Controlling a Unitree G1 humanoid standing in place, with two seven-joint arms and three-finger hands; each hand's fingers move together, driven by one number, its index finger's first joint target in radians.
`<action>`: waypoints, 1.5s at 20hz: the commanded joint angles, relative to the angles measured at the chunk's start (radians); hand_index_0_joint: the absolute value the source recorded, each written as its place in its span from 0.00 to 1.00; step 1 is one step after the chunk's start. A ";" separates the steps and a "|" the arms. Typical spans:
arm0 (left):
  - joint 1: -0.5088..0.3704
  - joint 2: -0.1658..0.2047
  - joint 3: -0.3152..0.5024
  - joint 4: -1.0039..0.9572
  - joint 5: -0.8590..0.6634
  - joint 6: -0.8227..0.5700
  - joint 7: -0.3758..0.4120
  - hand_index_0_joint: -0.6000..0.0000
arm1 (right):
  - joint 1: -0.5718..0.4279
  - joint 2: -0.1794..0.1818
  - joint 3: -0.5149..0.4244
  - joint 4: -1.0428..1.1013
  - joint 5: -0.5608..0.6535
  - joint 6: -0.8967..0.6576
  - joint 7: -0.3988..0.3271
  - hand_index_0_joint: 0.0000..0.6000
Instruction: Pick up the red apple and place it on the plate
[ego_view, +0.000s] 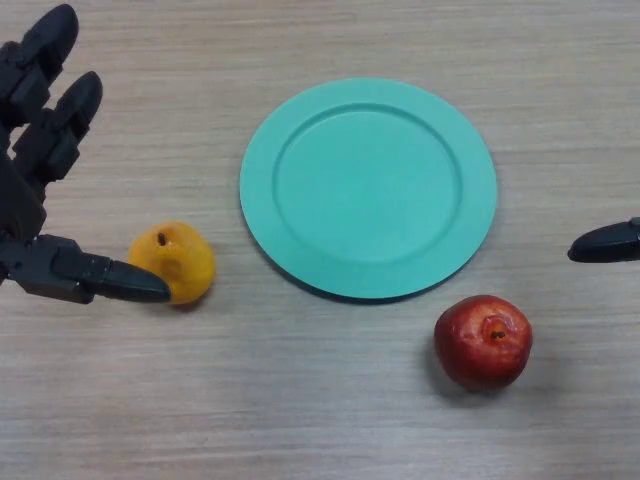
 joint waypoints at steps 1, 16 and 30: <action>-0.031 0.047 0.114 -0.047 -0.026 -0.139 -0.015 1.00 | -0.033 -0.041 -0.059 -0.059 0.026 -0.079 -0.004 0.00; -0.044 0.035 0.062 0.023 0.081 -0.199 -0.025 1.00 | 0.269 0.121 -0.006 0.133 -0.235 -0.476 0.110 0.00; 0.023 -0.036 0.028 -0.035 0.136 -0.170 -0.018 1.00 | 0.193 0.171 0.249 0.600 -0.531 -0.533 -0.244 1.00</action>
